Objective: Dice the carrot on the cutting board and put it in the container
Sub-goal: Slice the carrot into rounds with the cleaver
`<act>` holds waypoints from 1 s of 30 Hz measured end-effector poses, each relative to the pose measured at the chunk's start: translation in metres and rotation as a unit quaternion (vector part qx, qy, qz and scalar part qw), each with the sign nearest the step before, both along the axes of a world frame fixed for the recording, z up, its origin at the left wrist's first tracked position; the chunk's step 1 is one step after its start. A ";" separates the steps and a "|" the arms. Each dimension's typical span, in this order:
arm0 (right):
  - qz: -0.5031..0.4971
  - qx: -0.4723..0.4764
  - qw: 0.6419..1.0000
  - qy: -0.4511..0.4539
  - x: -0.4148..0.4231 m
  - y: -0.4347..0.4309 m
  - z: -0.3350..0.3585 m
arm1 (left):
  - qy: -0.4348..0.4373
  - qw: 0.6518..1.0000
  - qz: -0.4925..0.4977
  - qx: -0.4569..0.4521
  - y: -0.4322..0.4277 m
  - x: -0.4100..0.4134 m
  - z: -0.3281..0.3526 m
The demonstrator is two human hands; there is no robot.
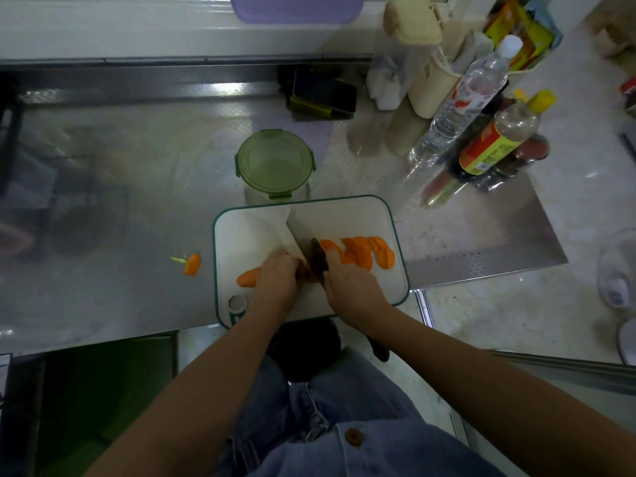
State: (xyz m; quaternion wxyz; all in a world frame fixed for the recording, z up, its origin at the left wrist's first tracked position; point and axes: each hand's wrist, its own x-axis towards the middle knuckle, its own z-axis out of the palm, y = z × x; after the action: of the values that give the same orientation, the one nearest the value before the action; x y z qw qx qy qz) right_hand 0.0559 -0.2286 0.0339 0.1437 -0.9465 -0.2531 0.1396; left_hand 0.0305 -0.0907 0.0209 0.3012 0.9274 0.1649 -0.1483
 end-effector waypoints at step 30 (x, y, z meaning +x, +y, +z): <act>-0.043 0.006 0.999 0.016 -0.005 0.011 -0.035 | -0.023 0.999 -0.029 0.009 0.004 0.000 -0.011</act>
State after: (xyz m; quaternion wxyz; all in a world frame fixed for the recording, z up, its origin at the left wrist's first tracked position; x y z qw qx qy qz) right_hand 0.0509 -0.2176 -0.0007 0.1594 -0.9533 -0.2103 0.1468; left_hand 0.0310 -0.0865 0.0101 0.2919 0.9377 0.1326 -0.1335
